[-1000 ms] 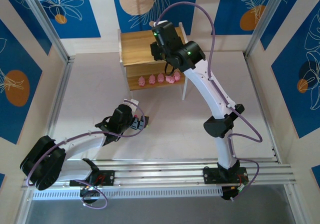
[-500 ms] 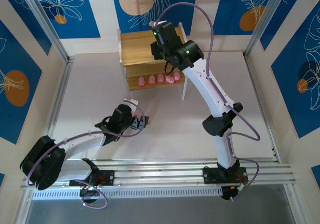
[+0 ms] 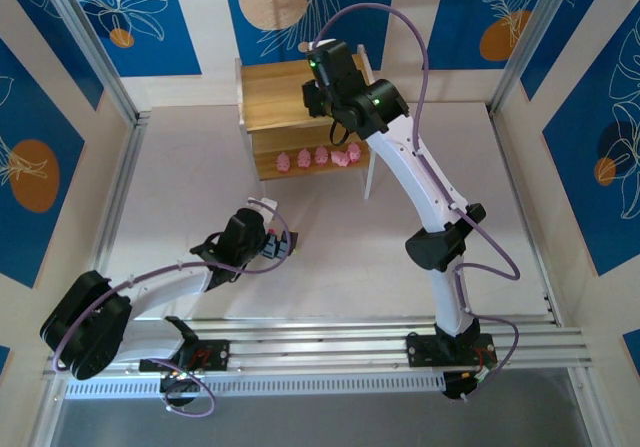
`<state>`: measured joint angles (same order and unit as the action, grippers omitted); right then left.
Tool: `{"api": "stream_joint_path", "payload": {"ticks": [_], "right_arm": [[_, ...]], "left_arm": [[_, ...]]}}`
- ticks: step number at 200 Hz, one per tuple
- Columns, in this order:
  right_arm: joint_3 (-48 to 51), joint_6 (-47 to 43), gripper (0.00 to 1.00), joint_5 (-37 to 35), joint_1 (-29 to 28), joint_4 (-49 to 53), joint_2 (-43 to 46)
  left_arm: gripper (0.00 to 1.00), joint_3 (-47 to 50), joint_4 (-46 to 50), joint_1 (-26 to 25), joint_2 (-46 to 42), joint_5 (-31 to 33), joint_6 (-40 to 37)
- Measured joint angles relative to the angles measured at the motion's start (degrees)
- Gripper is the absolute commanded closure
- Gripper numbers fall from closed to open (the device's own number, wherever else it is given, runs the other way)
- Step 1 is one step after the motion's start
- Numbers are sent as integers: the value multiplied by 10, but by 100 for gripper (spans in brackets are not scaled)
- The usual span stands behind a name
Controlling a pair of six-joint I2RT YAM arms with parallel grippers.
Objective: Place and organize the plastic toys onto the shelf
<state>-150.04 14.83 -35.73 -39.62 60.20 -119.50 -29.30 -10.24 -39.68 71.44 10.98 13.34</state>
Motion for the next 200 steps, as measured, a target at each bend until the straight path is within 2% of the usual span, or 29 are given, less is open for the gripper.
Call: {"api": "stream_joint_path", "payload": {"ticks": [200], "right_arm": [[-19, -9, 66, 13, 1, -7, -30]], "left_arm": [[0, 0, 0, 0, 0, 0, 0]]}}
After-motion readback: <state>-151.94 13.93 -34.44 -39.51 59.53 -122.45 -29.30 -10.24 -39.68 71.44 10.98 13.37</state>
